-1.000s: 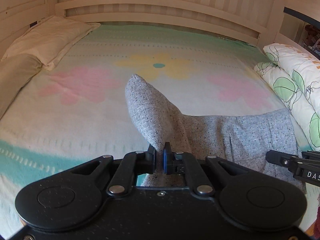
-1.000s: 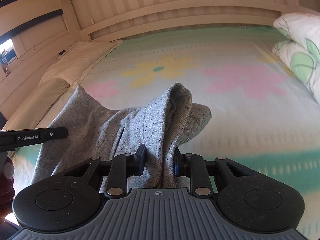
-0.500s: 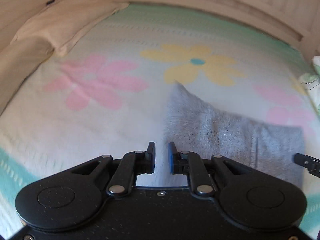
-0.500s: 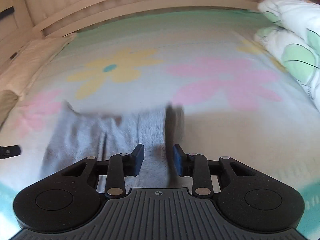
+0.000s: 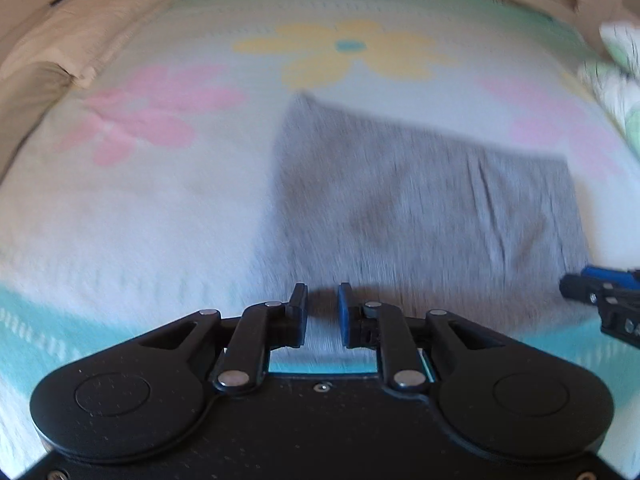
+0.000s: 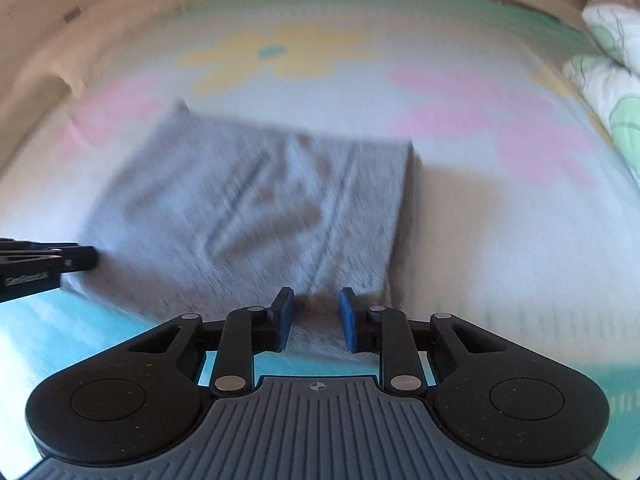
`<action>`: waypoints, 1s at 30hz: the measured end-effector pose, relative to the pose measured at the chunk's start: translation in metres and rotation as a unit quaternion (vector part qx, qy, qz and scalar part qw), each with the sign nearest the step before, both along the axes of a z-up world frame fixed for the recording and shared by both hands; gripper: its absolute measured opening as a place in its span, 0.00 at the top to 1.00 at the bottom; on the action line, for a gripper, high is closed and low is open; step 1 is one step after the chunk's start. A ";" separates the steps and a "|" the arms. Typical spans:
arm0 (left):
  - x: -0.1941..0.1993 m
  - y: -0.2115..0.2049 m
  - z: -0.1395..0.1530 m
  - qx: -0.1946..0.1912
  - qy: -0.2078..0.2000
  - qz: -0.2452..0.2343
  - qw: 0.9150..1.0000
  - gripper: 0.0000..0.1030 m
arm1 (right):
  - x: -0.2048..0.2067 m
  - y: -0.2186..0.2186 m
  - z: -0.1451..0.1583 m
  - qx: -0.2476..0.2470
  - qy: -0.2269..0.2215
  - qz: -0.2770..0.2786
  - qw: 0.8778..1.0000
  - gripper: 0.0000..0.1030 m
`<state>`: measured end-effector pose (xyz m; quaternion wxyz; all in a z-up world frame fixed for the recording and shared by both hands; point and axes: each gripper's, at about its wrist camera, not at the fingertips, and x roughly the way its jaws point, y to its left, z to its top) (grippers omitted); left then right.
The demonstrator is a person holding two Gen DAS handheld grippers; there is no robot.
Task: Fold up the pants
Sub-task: 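Release the sweatpants and lift both grippers away from the folded stack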
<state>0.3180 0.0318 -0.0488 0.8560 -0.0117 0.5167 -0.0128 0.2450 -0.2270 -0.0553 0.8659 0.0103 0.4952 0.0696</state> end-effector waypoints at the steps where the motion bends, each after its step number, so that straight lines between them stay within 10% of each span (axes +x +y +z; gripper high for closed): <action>1: -0.003 -0.003 -0.008 0.003 0.010 -0.002 1.000 0.76 | 0.000 -0.004 -0.002 0.012 -0.004 -0.007 1.000 0.77; 5: -0.011 -0.016 -0.012 0.046 -0.013 -0.030 0.998 0.78 | -0.002 0.003 0.004 -0.002 -0.009 -0.003 1.000 0.77; 16: -0.050 -0.005 0.051 -0.001 -0.060 0.012 0.998 0.74 | -0.065 -0.003 0.088 0.030 -0.098 -0.026 0.994 0.70; 30: -0.125 0.003 0.096 -0.012 -0.124 0.029 0.992 0.41 | -0.132 0.028 0.110 0.011 -0.156 -0.021 0.987 0.69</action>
